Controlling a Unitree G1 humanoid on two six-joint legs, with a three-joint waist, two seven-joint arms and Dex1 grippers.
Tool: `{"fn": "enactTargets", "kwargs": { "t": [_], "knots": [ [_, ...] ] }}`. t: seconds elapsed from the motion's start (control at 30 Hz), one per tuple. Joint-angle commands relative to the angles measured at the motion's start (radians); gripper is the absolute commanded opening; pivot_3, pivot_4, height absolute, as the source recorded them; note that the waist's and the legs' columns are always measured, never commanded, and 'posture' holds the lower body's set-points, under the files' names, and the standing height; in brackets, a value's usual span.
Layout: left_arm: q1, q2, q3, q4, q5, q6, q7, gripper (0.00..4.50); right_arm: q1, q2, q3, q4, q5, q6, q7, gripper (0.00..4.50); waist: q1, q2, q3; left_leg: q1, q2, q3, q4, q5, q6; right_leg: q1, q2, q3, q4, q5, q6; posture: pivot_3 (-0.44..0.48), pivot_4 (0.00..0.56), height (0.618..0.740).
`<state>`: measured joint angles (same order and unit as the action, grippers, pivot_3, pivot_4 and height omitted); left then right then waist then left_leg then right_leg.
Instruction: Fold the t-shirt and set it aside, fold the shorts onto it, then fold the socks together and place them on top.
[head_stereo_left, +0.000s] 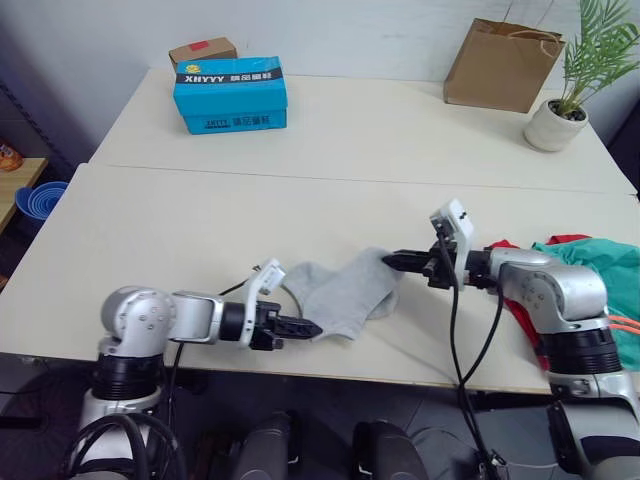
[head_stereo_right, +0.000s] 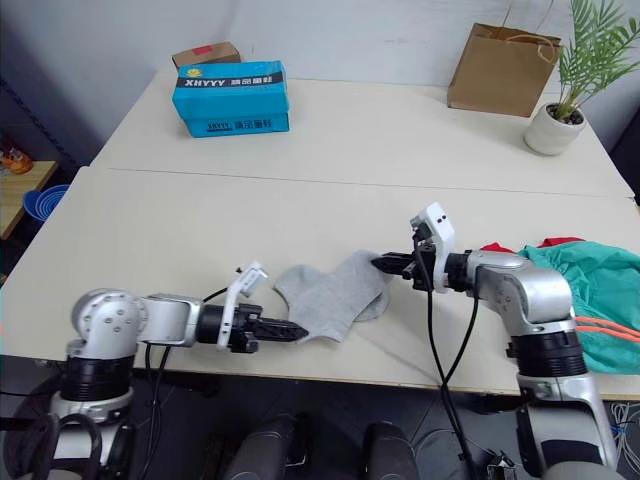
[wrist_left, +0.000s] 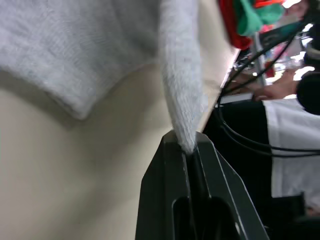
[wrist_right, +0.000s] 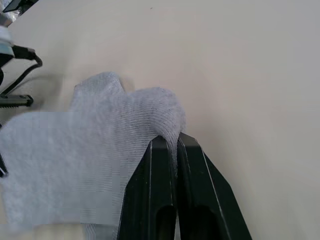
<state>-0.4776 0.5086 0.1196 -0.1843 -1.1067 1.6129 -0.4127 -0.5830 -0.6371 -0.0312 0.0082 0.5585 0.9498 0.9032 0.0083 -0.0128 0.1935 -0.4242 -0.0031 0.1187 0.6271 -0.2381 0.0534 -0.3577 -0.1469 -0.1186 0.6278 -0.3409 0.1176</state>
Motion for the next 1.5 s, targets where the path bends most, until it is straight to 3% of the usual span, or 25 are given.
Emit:
{"fn": "enactTargets", "kwargs": {
  "t": [0.03,0.23,0.43,0.57,0.73,0.97,1.5],
  "knots": [
    [-0.017,0.046,0.034,-0.014,-0.075,0.002,-0.06,0.03,-0.006,-0.041,-0.096,-0.063,0.071,0.053,0.001,0.0,-0.001,0.0,0.0,0.0,0.0,0.0,0.0,0.0,0.0,0.0,0.0,0.0,0.0,0.0,0.0,0.0,0.15,0.74],
    [-0.054,0.151,0.034,0.035,-0.082,-0.007,-0.139,0.03,0.066,-0.078,-0.179,-0.178,0.173,0.184,-0.039,0.0,-0.006,0.0,0.0,0.0,0.0,0.0,-0.001,0.0,0.0,0.0,0.0,0.0,0.0,0.0,0.0,0.0,0.15,0.74],
    [-0.17,0.34,-0.217,0.142,0.155,-0.236,-0.423,0.03,0.237,0.021,-0.26,-0.386,0.247,0.197,-0.19,0.0,-0.006,0.0,0.0,0.0,0.0,0.001,-0.005,-0.001,-0.002,-0.002,0.0,0.001,-0.002,0.0,0.0,0.0,0.15,0.74],
    [-0.256,0.388,-0.389,0.276,0.345,-0.442,-0.632,0.03,0.342,0.111,-0.245,-0.481,0.238,0.151,-0.284,0.0,-0.007,0.0,0.0,0.0,-0.001,0.004,-0.01,0.0,-0.004,-0.005,0.0,0.003,-0.003,0.0,-0.001,0.0,0.15,0.74],
    [-0.358,0.369,-0.491,0.409,0.461,-0.509,-0.798,0.03,0.443,0.177,-0.191,-0.556,0.223,0.099,-0.365,0.0,-0.009,0.0,0.0,-0.006,-0.001,0.006,-0.013,0.003,-0.001,-0.014,0.001,0.006,-0.001,-0.001,-0.001,0.0,0.15,0.74],
    [-0.443,0.324,-0.54,0.566,0.598,-0.582,-0.91,0.03,0.478,0.228,-0.15,-0.582,0.212,0.061,-0.449,0.0,-0.012,0.0,0.0,-0.012,0.0,0.007,-0.009,0.008,0.004,-0.018,0.001,0.005,0.001,-0.001,-0.001,0.0,0.15,0.74],
    [-0.502,0.2,-0.512,0.681,0.729,-0.621,-0.962,0.03,0.471,0.179,-0.138,-0.538,0.205,0.014,-0.461,0.0,-0.01,-0.001,0.0,-0.015,0.0,0.003,0.002,0.007,0.006,-0.018,0.0,0.003,0.01,-0.001,-0.001,0.0,0.15,0.74]
  ]
}}
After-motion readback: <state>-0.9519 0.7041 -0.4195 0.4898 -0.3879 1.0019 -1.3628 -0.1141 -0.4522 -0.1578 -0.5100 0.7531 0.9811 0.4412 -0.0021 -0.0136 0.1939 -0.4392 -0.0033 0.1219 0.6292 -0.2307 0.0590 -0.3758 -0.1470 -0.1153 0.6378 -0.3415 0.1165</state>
